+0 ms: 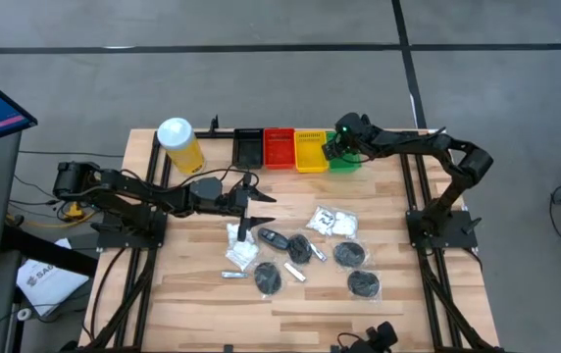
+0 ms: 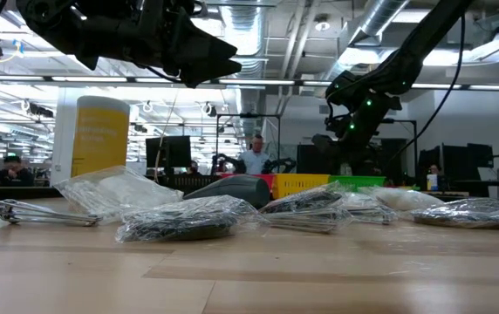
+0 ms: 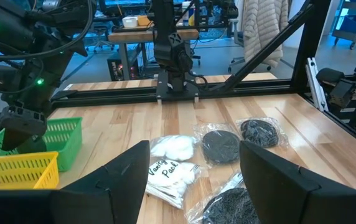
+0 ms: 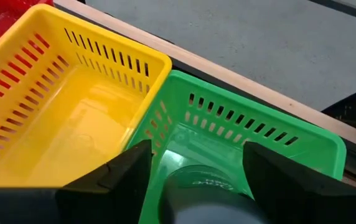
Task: Pick & Place Travel size toiletries
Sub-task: Put the deodorant into the green bin, then put the cotton pack into the yellow bin
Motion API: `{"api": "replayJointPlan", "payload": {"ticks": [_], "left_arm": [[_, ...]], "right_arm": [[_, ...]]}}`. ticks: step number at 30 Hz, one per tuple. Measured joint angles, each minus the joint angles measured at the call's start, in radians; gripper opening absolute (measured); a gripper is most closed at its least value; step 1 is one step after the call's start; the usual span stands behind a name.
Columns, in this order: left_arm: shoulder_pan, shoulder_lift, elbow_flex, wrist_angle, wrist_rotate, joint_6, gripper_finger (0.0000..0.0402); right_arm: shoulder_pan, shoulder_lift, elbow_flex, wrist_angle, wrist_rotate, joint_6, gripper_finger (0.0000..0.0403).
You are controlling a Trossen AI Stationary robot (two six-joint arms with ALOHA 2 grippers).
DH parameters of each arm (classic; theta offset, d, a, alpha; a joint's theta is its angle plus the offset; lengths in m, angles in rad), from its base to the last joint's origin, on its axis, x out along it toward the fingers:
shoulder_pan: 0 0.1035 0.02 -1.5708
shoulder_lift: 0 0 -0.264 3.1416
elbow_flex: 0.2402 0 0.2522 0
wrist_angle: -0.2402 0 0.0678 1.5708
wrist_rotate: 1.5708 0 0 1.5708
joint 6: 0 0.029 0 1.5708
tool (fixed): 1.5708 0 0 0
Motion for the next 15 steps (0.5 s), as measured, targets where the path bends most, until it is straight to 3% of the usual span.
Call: {"api": "replayJointPlan", "payload": {"ticks": [15], "left_arm": [[0.000, 0.000, 0.000, 0.000, 0.001, 0.000, 0.0237]], "right_arm": [[0.007, -0.099, 0.000, -0.012, 0.000, -0.028, 0.0232]]}}
